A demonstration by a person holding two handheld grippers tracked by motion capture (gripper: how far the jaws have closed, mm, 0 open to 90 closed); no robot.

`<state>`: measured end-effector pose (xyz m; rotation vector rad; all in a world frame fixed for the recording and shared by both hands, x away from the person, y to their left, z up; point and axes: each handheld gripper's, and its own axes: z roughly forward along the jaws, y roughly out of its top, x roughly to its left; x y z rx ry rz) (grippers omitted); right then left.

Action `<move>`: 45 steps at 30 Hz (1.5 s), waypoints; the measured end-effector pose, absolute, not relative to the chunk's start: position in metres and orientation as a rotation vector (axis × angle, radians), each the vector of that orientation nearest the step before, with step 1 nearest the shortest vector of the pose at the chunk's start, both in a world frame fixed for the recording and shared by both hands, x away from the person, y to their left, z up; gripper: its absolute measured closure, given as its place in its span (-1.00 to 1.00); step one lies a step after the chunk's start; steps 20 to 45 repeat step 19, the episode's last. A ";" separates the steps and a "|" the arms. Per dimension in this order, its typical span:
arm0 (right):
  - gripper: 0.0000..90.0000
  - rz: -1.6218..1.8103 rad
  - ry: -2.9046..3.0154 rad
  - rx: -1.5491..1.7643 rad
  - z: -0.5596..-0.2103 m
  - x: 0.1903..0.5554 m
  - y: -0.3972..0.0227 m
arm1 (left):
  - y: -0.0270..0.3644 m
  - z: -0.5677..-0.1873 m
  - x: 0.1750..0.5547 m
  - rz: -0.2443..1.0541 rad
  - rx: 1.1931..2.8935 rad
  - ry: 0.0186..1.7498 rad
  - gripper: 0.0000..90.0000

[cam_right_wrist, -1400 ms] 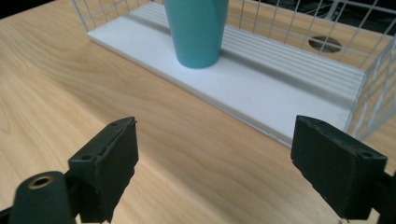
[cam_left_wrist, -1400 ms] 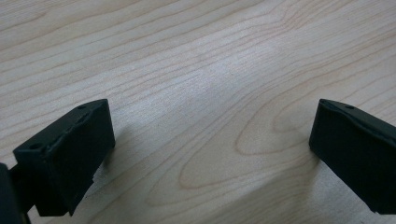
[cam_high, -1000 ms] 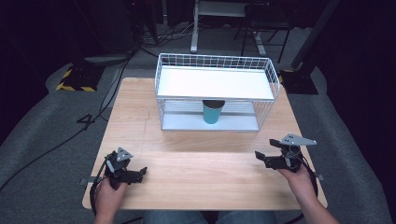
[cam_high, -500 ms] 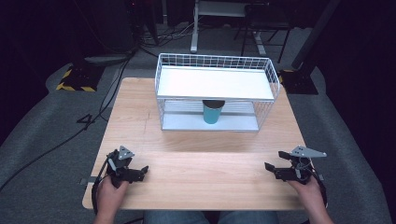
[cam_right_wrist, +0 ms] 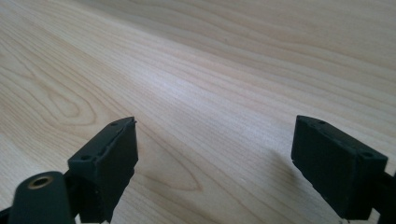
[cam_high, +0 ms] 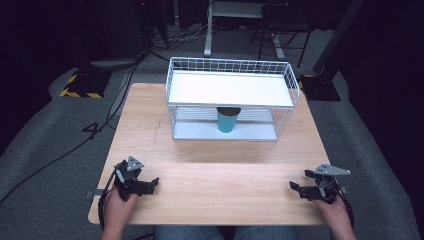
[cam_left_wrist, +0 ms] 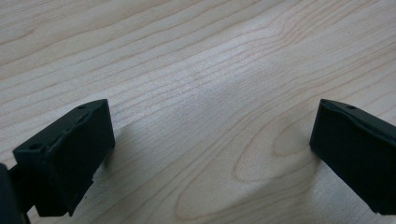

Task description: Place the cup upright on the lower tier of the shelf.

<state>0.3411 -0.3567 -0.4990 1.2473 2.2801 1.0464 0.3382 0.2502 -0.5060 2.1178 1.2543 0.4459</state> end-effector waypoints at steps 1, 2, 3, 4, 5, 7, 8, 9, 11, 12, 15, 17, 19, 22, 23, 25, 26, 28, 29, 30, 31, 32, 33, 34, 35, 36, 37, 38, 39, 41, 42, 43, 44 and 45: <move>-0.66 1.035 2.284 1.244 -0.501 0.342 -0.356 | 0.250 -0.506 0.338 0.446 2.118 1.255 -0.99; -0.68 1.022 2.293 1.233 -0.502 0.342 -0.356 | 0.250 -0.506 0.338 0.447 2.118 1.254 -0.99; -0.68 1.009 2.290 1.211 -0.503 0.342 -0.355 | 0.250 -0.506 0.338 0.447 2.118 1.255 -0.99; -0.68 0.996 2.291 1.203 -0.503 0.342 -0.354 | 0.250 -0.506 0.338 0.448 2.118 1.253 -0.99; -0.70 0.991 2.287 1.195 -0.504 0.342 -0.353 | 0.250 -0.506 0.338 0.447 2.119 1.252 -0.99; -0.73 0.989 2.283 1.195 -0.504 0.342 -0.352 | 0.250 -0.506 0.338 0.448 2.114 1.256 -0.99; -0.75 0.987 2.285 1.196 -0.505 0.342 -0.352 | 0.250 -0.506 0.338 0.448 2.114 1.256 -0.99; -0.77 0.985 2.287 1.200 -0.505 0.342 -0.352 | 0.250 -0.506 0.338 0.448 2.115 1.256 -0.99; -0.82 0.981 2.295 1.198 -0.505 0.343 -0.352 | 0.250 -0.506 0.339 0.448 2.121 1.251 -0.99; -0.83 0.980 2.300 1.193 -0.505 0.343 -0.351 | 0.250 -0.506 0.339 0.448 2.119 1.255 -0.99; -0.85 0.978 2.306 1.188 -0.505 0.344 -0.351 | 0.249 -0.506 0.340 0.449 2.119 1.259 -0.99; -0.85 0.978 2.306 1.188 -0.505 0.343 -0.351 | 0.249 -0.506 0.340 0.451 2.116 1.263 -0.99; -0.85 0.978 2.306 1.188 -0.505 0.344 -0.351 | 0.249 -0.506 0.340 0.451 2.118 1.261 -0.99; -0.85 0.978 2.306 1.188 -0.505 0.344 -0.351 | 0.249 -0.506 0.340 0.451 2.118 1.261 -0.99; -0.85 0.978 2.306 1.188 -0.505 0.344 -0.351 | 0.249 -0.506 0.340 0.451 2.118 1.261 -0.99; -0.85 0.978 2.306 1.188 -0.505 0.344 -0.351 | 0.249 -0.506 0.340 0.451 2.118 1.261 -0.99; -0.85 0.978 2.306 1.188 -0.505 0.344 -0.351 | 0.249 -0.506 0.340 0.451 2.118 1.261 -0.99; -0.85 0.978 2.306 1.188 -0.505 0.344 -0.351 | 0.249 -0.506 0.340 0.451 2.118 1.261 -0.99; -0.85 0.978 2.306 1.188 -0.505 0.344 -0.351 | 0.249 -0.506 0.340 0.451 2.118 1.261 -0.99; -0.85 0.978 2.306 1.188 -0.505 0.344 -0.351 | 0.249 -0.506 0.340 0.451 2.118 1.261 -0.99; -0.85 0.978 2.306 1.188 -0.505 0.344 -0.351 | 0.249 -0.506 0.340 0.451 2.118 1.261 -0.99; -0.85 0.978 2.306 1.188 -0.505 0.344 -0.351 | 0.249 -0.506 0.340 0.451 2.118 1.261 -0.99; -0.85 0.978 2.306 1.188 -0.505 0.344 -0.351 | 0.249 -0.506 0.340 0.451 2.118 1.261 -0.99; -0.85 0.978 2.306 1.188 -0.505 0.344 -0.351 | 0.249 -0.506 0.340 0.451 2.118 1.261 -0.99; -0.85 0.978 2.306 1.188 -0.505 0.344 -0.351 | 0.249 -0.506 0.340 0.451 2.118 1.261 -0.99; -0.85 0.978 2.306 1.188 -0.505 0.344 -0.351 | 0.249 -0.506 0.340 0.451 2.118 1.261 -0.99; -0.85 0.978 2.306 1.188 -0.505 0.344 -0.351 | 0.249 -0.506 0.340 0.451 2.118 1.261 -0.99; -0.85 0.978 2.306 1.188 -0.505 0.344 -0.351 | 0.249 -0.506 0.340 0.451 2.118 1.261 -0.99; -0.85 0.978 2.306 1.188 -0.505 0.344 -0.351 | 0.249 -0.506 0.340 0.451 2.118 1.261 -0.99; -0.85 0.978 2.306 1.188 -0.505 0.344 -0.351 | 0.249 -0.506 0.340 0.451 2.118 1.261 -0.99; -0.85 0.978 2.306 1.188 -0.505 0.344 -0.351 | 0.249 -0.506 0.340 0.451 2.118 1.261 -0.99; -0.85 0.978 2.306 1.188 -0.505 0.344 -0.351 | 0.249 -0.506 0.340 0.451 2.118 1.261 -0.99; -0.85 0.978 2.306 1.188 -0.505 0.344 -0.351 | 0.249 -0.506 0.340 0.451 2.118 1.261 -0.99; -0.85 0.978 2.306 1.188 -0.505 0.344 -0.351 | 0.249 -0.506 0.340 0.451 2.118 1.261 -0.99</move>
